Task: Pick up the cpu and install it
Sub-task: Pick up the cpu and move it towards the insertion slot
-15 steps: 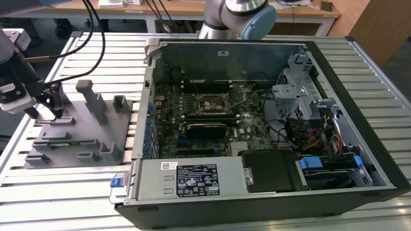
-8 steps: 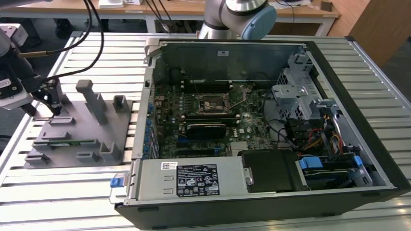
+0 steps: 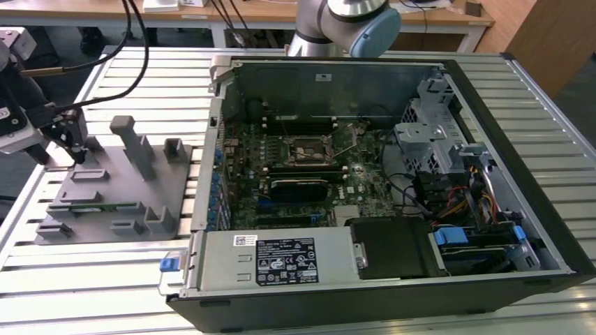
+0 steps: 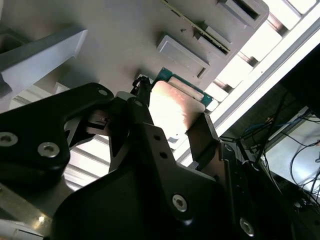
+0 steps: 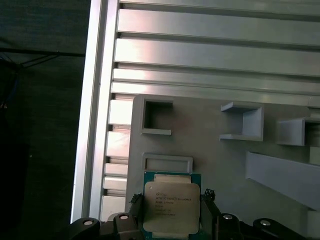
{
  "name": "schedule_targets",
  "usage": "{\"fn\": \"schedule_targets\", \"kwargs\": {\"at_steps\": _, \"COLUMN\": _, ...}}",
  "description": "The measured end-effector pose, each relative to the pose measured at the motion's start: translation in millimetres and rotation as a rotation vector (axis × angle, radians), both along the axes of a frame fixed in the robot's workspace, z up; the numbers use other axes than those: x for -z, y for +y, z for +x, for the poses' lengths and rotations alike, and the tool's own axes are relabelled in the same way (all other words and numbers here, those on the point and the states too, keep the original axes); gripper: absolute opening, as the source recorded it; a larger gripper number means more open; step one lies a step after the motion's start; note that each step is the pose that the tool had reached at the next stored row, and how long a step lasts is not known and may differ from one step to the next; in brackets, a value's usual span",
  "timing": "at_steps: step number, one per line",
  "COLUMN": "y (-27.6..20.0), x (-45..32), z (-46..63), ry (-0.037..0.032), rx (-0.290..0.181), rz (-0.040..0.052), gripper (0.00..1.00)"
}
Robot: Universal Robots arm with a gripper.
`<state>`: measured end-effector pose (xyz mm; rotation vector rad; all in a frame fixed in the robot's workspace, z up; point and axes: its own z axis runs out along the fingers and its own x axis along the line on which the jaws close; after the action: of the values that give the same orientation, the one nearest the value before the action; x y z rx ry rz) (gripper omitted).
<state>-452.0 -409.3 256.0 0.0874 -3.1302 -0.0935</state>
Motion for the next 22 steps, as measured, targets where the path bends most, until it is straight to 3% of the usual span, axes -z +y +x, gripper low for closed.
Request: {"fn": "schedule_targets", "kwargs": {"at_steps": 22, "y": 0.5, "x": -22.6, "z": 0.0, "ry": -0.0040, "rx": 0.000, "rz": 0.0000, "gripper": 0.55}}
